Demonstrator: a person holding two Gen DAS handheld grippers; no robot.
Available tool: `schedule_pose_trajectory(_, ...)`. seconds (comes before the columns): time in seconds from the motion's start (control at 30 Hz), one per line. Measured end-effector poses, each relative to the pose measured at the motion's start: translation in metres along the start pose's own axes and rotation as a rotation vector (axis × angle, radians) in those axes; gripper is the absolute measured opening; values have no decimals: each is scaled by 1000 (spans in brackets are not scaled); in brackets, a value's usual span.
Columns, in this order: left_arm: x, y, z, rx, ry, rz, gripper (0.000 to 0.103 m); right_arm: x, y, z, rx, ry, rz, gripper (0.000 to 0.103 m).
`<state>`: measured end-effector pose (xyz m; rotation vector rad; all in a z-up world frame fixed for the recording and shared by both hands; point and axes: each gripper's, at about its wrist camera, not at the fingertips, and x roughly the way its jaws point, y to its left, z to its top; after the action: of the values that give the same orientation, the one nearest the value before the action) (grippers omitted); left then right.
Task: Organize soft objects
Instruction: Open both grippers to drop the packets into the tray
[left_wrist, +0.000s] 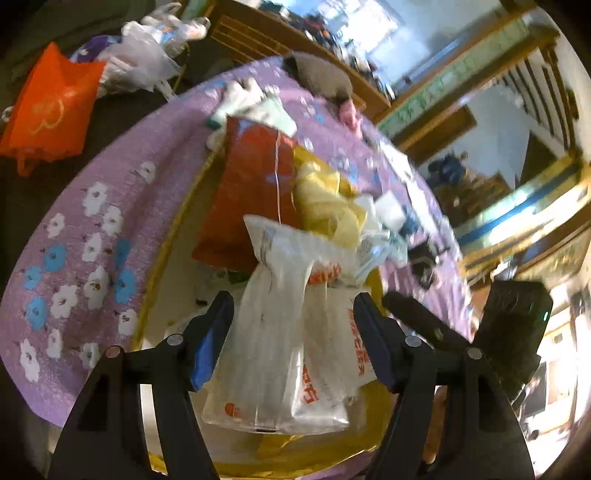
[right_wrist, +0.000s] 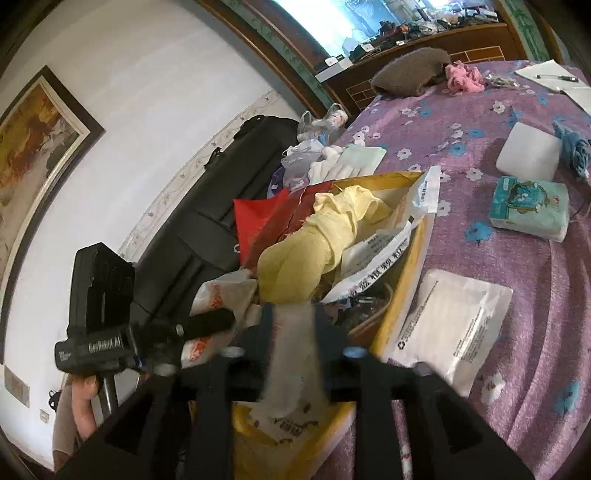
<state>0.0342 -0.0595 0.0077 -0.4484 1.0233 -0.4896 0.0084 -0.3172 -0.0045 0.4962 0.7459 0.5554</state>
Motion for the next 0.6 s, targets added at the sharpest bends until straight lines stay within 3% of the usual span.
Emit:
schedule_pose_trajectory(0.03, -6, -1, 1, -4, -29, 10, 70, -4, 0, 0, -6, -17, 0, 58)
schedule_pose_trajectory(0.07, -10, -3, 1, -4, -51, 13, 75, -11, 1, 0, -12, -39, 3, 61)
schedule_pose_trajectory(0.13, -22, -10, 1, -4, -108, 19, 82, -18, 0, 1, -3, -47, 25, 61)
schedule_pose_trajectory(0.23, -33, -31, -1, 64, -165, 57, 82, -29, -3, 4, 3, -63, 63, 61)
schedule_pose_trajectory(0.43, -20, -58, -3, 138, -83, 65, 82, -47, -18, 5, 51, -95, 82, 61)
schedule_pose_trajectory(0.6, -10, -76, -9, 132, -55, -20, 82, -62, -30, 7, 63, -121, 67, 62)
